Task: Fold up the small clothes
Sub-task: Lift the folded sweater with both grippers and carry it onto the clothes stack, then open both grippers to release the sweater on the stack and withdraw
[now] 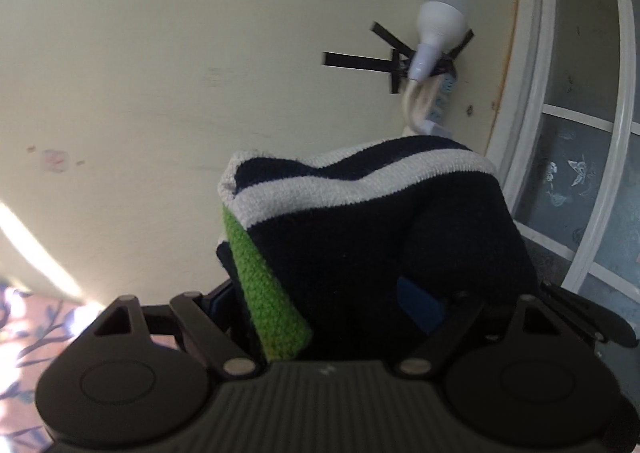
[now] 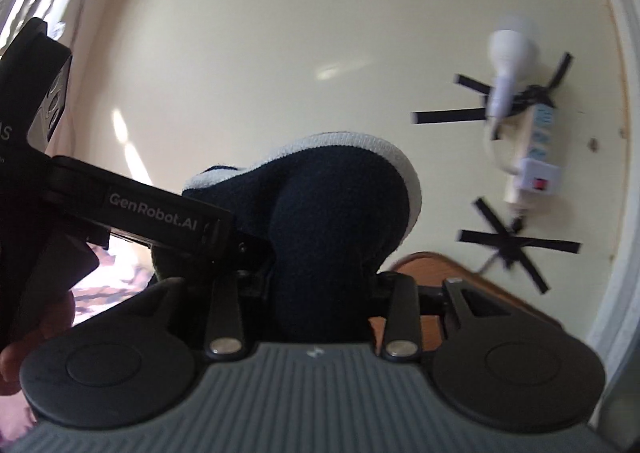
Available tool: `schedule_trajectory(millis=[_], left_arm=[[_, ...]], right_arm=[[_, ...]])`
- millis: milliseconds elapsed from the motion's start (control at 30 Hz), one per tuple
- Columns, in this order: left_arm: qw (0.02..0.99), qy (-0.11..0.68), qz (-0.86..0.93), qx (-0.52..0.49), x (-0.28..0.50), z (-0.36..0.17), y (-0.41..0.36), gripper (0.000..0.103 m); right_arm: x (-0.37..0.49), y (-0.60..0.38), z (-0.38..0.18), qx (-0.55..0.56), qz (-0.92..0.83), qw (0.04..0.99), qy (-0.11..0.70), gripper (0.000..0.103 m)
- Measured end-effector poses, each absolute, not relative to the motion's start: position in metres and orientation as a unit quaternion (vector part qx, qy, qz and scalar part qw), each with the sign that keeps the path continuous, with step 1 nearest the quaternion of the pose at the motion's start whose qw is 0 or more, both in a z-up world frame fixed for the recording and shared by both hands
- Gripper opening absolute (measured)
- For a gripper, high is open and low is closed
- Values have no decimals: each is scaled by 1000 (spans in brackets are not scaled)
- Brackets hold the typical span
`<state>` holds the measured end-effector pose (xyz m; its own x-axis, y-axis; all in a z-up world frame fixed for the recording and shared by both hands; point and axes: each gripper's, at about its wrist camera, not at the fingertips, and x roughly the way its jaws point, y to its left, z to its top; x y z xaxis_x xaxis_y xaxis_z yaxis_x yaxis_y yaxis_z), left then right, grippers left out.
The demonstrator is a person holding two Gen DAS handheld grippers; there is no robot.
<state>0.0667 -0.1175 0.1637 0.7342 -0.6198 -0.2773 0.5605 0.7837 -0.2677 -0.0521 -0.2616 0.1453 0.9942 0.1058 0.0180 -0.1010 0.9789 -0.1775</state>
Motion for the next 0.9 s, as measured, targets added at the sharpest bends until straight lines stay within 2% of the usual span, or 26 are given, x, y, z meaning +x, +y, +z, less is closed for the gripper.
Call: schedule_trajectory(millis=[100,200,300,333,367,400,467,600,700,767,900], left_arm=[[914,183,-354,-78,101,175,-200,84],[906,209,-364,-64,137,163,-271,89],[910,253,-326,-35,170,131,-331,89],[912,268,-310,-24,179,119,-346,89],[913,287,-291,-9,190,103,-361,89],[912,305,-275,4,197,89,-371,93],[912,302,-278,-8,201,72,-373,103],[917,287,-277,6,195,71,-366,103],[928,261,-263,41,175,82,-357,102],[936,236,-252,66,153,88,-346,103],[942,211,-243,99,110,89,-321,103]], right_arm=[[-35,-333,160,-50,-5,998,-24,40],[-6,-402,158,-3,-49,999,-3,41],[27,-462,135,76,-76,993,49,41],[43,-483,122,112,-92,986,84,43],[57,-500,107,143,-107,977,115,50],[67,-517,91,177,-114,968,133,50],[68,-541,67,247,-106,956,115,52],[64,-535,61,248,-106,958,95,54],[48,-527,70,241,-116,960,79,66],[24,-515,78,219,-151,963,40,86],[-27,-477,79,166,-171,971,-8,86]])
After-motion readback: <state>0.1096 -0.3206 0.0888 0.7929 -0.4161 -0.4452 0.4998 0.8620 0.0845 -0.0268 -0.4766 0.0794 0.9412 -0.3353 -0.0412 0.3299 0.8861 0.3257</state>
